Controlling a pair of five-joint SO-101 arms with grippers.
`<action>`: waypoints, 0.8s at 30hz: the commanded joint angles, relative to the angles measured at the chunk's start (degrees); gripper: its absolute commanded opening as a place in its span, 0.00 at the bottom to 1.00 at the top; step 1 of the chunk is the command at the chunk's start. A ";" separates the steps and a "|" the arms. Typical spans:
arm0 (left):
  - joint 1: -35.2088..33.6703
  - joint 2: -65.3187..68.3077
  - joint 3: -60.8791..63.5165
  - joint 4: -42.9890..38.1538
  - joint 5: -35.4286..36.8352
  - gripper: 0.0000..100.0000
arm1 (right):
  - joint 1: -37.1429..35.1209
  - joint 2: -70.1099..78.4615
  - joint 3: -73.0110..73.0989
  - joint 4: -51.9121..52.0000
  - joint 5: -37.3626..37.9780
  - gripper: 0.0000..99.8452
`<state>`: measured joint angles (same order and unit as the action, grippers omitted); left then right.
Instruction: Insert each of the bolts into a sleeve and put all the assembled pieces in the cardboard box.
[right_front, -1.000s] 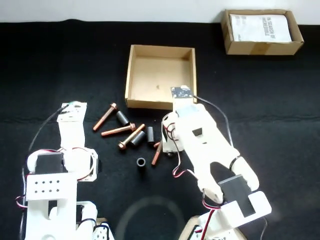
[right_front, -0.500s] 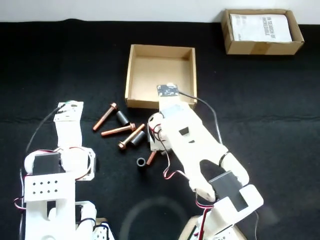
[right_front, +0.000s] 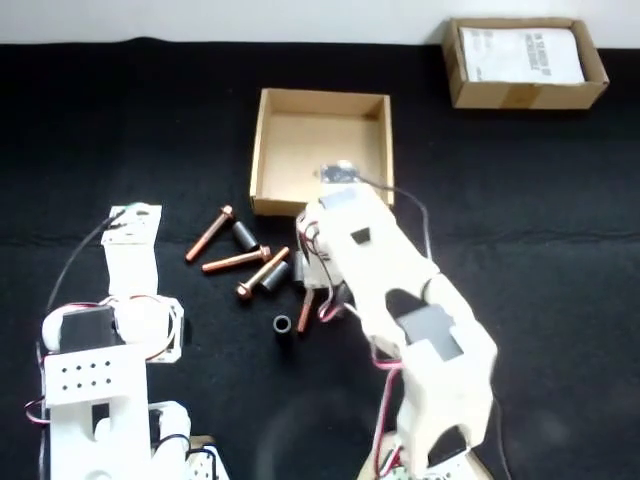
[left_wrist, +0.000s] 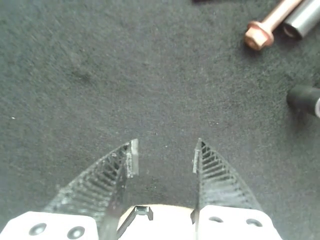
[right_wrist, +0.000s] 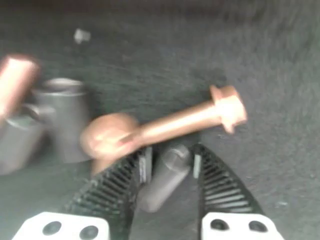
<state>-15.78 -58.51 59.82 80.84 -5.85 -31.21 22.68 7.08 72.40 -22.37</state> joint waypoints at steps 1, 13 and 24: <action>-0.75 0.04 1.01 -1.23 -0.26 0.19 | 1.71 2.15 -7.43 4.88 -0.35 0.14; -0.75 0.04 1.80 -1.23 -0.26 0.19 | 1.01 1.80 -19.03 22.46 -0.35 0.14; -0.75 -0.04 2.07 -1.23 -0.26 0.19 | -3.91 -10.95 -8.92 19.21 -0.35 0.14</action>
<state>-15.78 -58.51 62.20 80.22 -5.85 -34.73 16.26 -4.26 94.29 -22.37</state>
